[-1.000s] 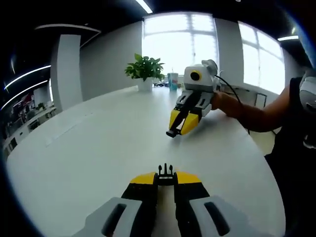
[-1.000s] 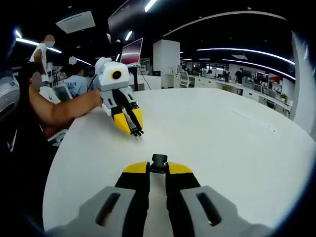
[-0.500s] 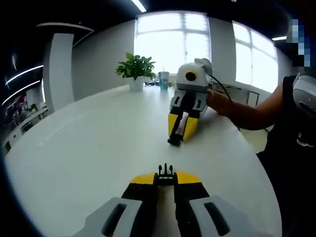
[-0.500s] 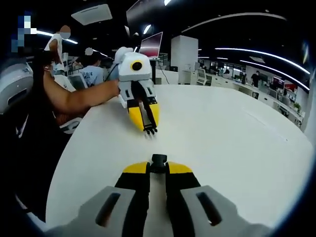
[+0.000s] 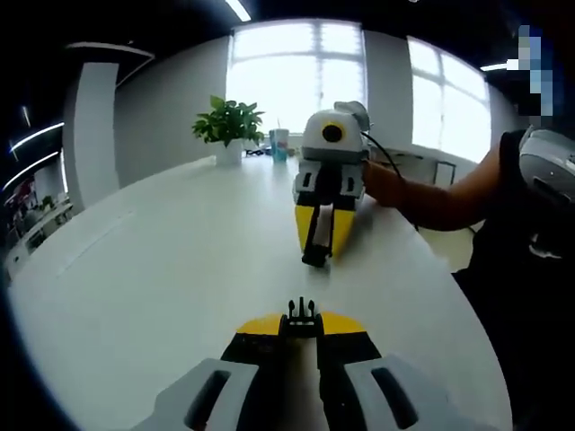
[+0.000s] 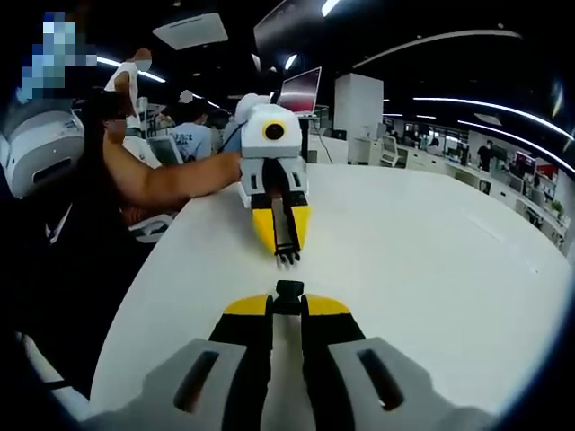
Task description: Snap the two parts of the plastic buckle together until the buckle closes and remains connected.
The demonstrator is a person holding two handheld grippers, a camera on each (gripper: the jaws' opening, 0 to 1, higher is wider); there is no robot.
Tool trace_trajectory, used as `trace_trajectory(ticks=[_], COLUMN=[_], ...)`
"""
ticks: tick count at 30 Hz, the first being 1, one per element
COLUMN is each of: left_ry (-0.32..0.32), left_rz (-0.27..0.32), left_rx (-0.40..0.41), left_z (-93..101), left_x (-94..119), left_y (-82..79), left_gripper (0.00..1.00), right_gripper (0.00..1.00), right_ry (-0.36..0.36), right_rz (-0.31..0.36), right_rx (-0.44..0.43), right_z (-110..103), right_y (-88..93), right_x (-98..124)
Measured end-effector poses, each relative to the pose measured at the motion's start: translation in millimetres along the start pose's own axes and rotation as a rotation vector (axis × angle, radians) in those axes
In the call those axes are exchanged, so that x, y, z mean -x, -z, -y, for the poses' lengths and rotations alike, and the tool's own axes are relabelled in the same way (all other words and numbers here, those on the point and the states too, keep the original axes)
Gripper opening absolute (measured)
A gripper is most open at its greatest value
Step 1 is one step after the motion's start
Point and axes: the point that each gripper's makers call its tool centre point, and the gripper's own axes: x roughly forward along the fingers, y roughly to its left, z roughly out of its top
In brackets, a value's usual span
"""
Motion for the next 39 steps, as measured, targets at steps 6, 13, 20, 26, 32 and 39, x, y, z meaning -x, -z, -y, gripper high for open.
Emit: trace_trajectory(ticks=[6, 13, 20, 26, 32, 39], left_ry=[0.012, 0.022, 0.033, 0.039, 0.042, 0.046], left_rz=[0.001, 0.006, 0.015, 0.004, 0.005, 0.0], left_rx=[-0.011, -0.012, -0.01, -0.011, -0.007, -0.005], left_z=[2.0, 3.4, 6.0, 7.2, 8.3, 8.6], left_x=[-1.0, -1.2, -1.3, -2.7, -3.0, -3.6], left_y=[-0.9, -1.5, -3.1, -0.6, -0.7, 0.4], left_gripper=[0.1, 0.1, 0.1, 0.1, 0.1, 0.1], right_gripper=[0.1, 0.1, 0.1, 0.1, 0.1, 0.1], right_ry=[-0.011, -0.011, -0.019, -0.03, -0.036, -0.044], right_rz=[-0.03, -0.034, -0.034, -0.041, -0.044, -0.044], right_rx=[0.005, 0.002, 0.008, 0.014, 0.015, 0.018], right_z=[-4.0, -3.4, -4.9, -6.3, -6.8, -8.5], right_y=[5.4, 6.2, 6.1, 7.9, 8.7, 8.5], right_x=[-3.7, -4.2, -5.3, -6.7, -7.2, -8.3])
